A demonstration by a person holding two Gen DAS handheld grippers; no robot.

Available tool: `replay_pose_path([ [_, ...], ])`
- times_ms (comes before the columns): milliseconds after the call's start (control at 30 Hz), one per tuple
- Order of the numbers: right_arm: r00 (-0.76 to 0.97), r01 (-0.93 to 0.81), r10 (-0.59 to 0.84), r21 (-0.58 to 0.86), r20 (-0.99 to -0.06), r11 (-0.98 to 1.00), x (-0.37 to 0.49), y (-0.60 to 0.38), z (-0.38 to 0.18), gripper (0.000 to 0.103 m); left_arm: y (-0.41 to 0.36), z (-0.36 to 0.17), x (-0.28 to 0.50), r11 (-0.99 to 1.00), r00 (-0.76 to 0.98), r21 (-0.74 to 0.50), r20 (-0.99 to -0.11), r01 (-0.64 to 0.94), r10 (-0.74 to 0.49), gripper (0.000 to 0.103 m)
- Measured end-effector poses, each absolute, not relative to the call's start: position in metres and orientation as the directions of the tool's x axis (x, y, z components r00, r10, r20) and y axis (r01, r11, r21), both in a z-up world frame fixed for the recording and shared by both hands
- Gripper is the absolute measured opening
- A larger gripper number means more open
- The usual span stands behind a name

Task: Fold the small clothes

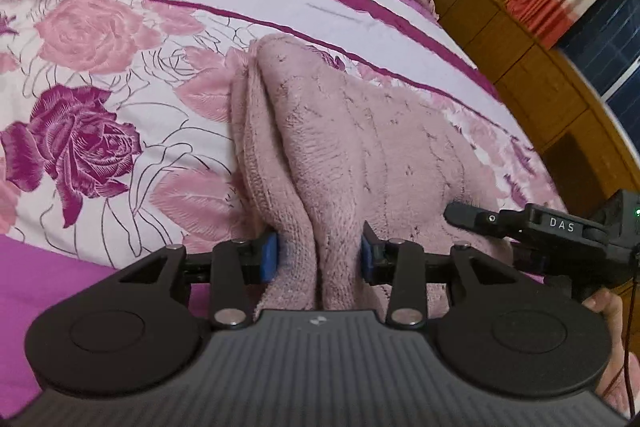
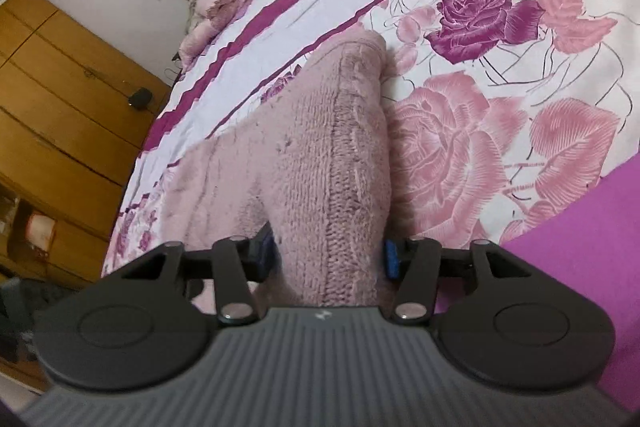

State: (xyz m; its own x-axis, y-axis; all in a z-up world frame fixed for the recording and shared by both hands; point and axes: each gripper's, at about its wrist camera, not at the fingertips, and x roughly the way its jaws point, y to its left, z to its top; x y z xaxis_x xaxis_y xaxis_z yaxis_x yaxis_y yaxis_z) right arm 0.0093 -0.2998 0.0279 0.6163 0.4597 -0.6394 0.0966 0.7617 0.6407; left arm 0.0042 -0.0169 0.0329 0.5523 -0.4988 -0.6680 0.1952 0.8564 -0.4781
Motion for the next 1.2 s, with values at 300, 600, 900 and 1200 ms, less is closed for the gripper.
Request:
replay_pose_path([
  [300, 0.647, 0.083, 0.392, 0.571, -0.654, 0.817, -0.005, -0.298, 0.046, 0.062, -0.032, 0.047, -0.004, 0.919, 0.586, -0.329, -0.709, 0.219, -0.393, 0.057],
  [600, 0.722, 0.049, 0.282, 0.452, -0.633, 0.891, -0.048, -0.287, 0.073, 0.073, -0.043, 0.059, -0.034, 0.943, 0.61, -0.251, -0.72, 0.217, -0.332, 0.075],
  [900, 0.752, -0.017, 0.2, 0.285, -0.629, 0.958, -0.083, -0.255, 0.074, 0.076, -0.062, 0.062, -0.06, 0.947, 0.616, -0.218, -0.72, 0.235, -0.319, 0.095],
  [1200, 0.751, 0.042, 0.085, 0.176, -0.655, 0.984, -0.109, -0.244, 0.057, 0.076, -0.08, 0.047, -0.081, 0.977, 0.623, -0.111, -0.756, 0.18, -0.201, 0.095],
])
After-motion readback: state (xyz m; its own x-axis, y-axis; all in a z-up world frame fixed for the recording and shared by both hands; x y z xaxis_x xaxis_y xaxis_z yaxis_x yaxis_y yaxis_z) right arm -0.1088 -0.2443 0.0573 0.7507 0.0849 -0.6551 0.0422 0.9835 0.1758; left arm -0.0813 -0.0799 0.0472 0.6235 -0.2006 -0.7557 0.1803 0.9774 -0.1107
